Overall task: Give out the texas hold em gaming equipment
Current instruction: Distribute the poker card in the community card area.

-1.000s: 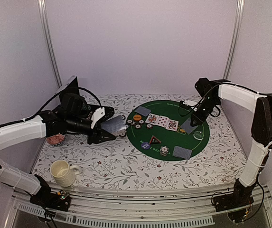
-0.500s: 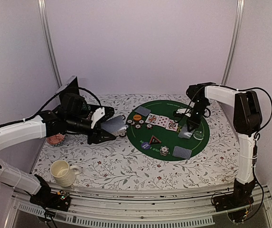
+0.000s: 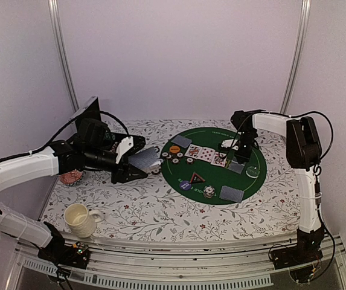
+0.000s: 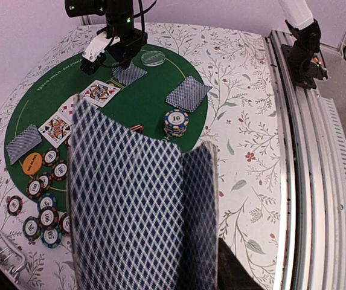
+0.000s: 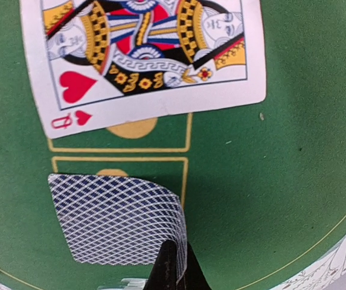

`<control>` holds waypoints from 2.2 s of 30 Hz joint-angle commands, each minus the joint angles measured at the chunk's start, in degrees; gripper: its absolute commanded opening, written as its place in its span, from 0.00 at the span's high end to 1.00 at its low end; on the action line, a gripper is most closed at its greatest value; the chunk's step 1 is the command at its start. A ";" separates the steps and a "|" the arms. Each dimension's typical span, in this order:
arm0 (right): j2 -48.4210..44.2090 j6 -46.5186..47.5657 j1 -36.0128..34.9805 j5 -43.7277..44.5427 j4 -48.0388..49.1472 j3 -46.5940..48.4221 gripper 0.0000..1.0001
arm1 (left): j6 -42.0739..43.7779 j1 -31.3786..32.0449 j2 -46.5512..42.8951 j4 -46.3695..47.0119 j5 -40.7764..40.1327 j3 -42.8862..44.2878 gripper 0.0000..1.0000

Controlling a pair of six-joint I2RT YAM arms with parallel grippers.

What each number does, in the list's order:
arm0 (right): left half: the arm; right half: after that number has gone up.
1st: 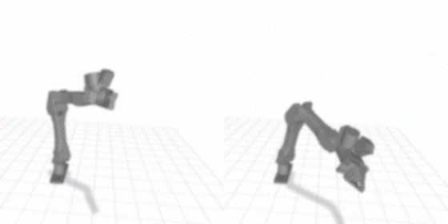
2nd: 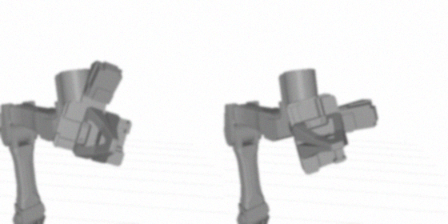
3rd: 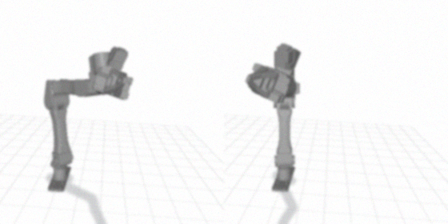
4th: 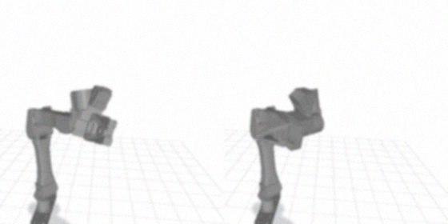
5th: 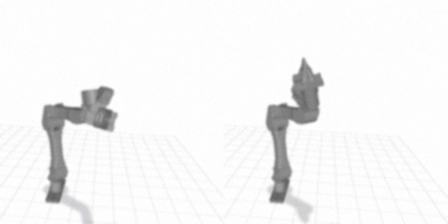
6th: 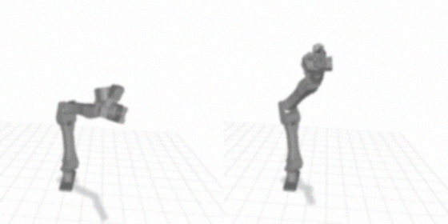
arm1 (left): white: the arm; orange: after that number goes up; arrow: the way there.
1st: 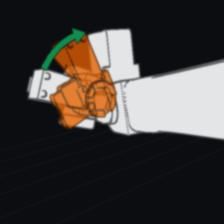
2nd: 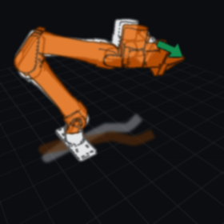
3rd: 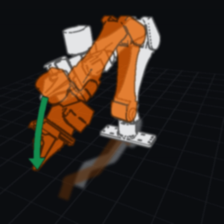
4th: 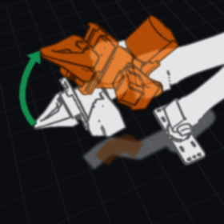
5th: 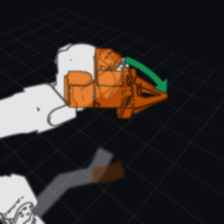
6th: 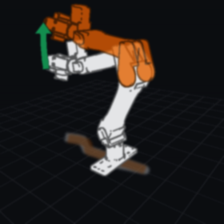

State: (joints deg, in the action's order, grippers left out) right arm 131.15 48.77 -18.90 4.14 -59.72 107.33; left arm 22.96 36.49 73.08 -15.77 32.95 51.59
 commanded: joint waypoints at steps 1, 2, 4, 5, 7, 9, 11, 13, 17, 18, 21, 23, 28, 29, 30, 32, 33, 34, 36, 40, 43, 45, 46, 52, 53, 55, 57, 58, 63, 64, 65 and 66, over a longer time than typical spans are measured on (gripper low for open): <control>2.70 2.25 -0.46 6.04 4.92 2.37 0.98 | 0.51 0.78 -1.14 0.54 0.72 0.09 0.62; 2.86 2.35 -0.45 5.71 5.18 2.87 0.98 | 0.55 0.80 -1.18 0.55 0.71 0.09 0.62; 2.88 2.41 -0.49 4.34 5.84 3.39 0.98 | 0.51 0.77 -1.19 0.56 0.73 0.17 0.62; 2.88 2.45 -0.59 3.84 6.14 3.46 0.98 | 0.47 0.77 -1.18 0.56 0.72 0.17 0.62; 5.33 2.59 -0.87 2.91 6.28 4.02 0.98 | 0.57 0.78 -1.27 0.52 0.65 0.17 0.62; 6.12 2.56 -1.31 2.36 6.24 4.75 0.98 | 0.64 0.79 -1.27 0.56 0.54 0.09 0.62; 6.86 2.62 -1.71 2.02 5.93 5.05 0.98 | 0.59 0.80 -1.34 0.56 0.41 0.09 0.62; 7.37 2.80 -1.97 2.24 5.54 5.08 0.98 | 0.67 0.78 -1.51 0.51 0.36 0.04 0.62; 7.37 2.82 -2.05 2.00 4.83 4.83 0.98 | 0.68 0.76 -1.62 0.56 0.36 0.00 0.62; 7.16 2.88 -2.14 1.57 4.47 4.79 0.98 | 0.68 0.81 -1.62 0.56 0.32 0.00 0.62; 5.97 3.62 -2.26 0.52 4.30 4.03 0.98 | 0.81 0.82 -1.71 0.56 0.27 0.00 0.62; 5.12 4.43 -2.33 0.36 4.27 3.29 0.98 | 0.77 0.77 -1.79 0.56 0.32 0.00 0.62; 2.27 7.03 -2.86 -0.52 4.26 1.24 0.98 | 0.78 0.80 -1.80 0.54 0.20 -0.09 0.62; 1.54 7.30 -2.90 -0.60 4.21 1.00 0.98 | 0.89 0.79 -1.88 0.56 0.11 -0.09 0.62; 1.23 7.70 -2.92 -0.67 3.97 0.84 0.98 | 0.86 0.78 -1.89 0.56 0.10 -0.09 0.62; 0.89 7.82 -2.90 -0.58 3.59 0.70 0.98 | 0.86 0.82 -1.89 0.56 0.14 -0.09 0.62; 0.83 8.04 -2.90 -0.62 3.29 0.69 0.98 | 0.86 0.78 -1.89 0.56 0.18 -0.09 0.62; 0.72 8.14 -2.90 -0.67 3.13 0.61 0.98 | 0.87 0.77 -1.89 0.56 0.19 -0.09 0.62; 0.65 8.06 -2.90 -1.23 3.19 0.69 0.98 | 0.87 0.78 -1.89 0.56 0.10 -0.13 0.62; 1.09 7.30 -2.93 -0.63 3.98 0.78 0.98 | 0.86 0.78 -1.93 0.56 0.03 -0.13 0.62; 1.62 6.83 -2.90 0.54 4.19 0.73 0.96 | 0.86 0.82 -1.98 0.56 0.05 -0.18 0.62; 1.78 6.56 -2.90 1.49 4.83 0.69 0.89 | 0.86 0.78 -1.98 0.56 0.02 -0.18 0.62; 1.79 6.32 -2.90 1.89 5.15 0.68 0.81 | 0.86 0.79 -1.98 0.56 0.01 -0.18 0.62; 1.11 5.07 -3.00 3.61 6.45 0.48 0.48 | 0.88 0.76 -2.06 0.56 -0.07 -0.18 0.62; 0.86 4.96 -2.99 3.99 6.95 0.31 0.45 | 0.93 0.81 -2.06 0.56 -0.08 -0.18 0.62; 0.05 4.56 -3.10 5.32 8.48 0.05 0.34 | 0.92 0.78 -2.14 0.56 -0.08 -0.18 0.62; -1.34 3.95 -3.20 7.65 11.07 -0.30 0.09 | 0.88 0.83 -2.15 0.56 -0.08 -0.18 0.62; -2.31 3.74 -3.33 9.04 12.73 -0.48 0.00 | 0.88 0.75 -2.15 0.56 -0.03 -0.18 0.62; -10.96 2.83 -5.71 14.15 25.80 -4.25 0.01 | 0.95 0.72 -2.24 0.56 -0.03 -0.18 0.62; -13.49 2.64 -6.51 14.61 29.03 -5.69 0.01 | 0.96 0.79 -2.24 0.56 -0.07 -0.18 0.62; -15.90 2.25 -7.58 14.95 32.53 -7.00 0.01 | 1.03 0.79 -2.24 0.56 -0.08 -0.18 0.62; -18.33 1.12 -8.64 14.94 35.49 -8.07 0.01 | 1.11 0.78 -2.27 0.56 -0.08 -0.18 0.62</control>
State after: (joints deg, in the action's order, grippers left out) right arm 123.83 52.49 -23.53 15.88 -39.11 102.08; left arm 23.51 36.49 72.60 -15.77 32.53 51.59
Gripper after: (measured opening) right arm 0.988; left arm 0.382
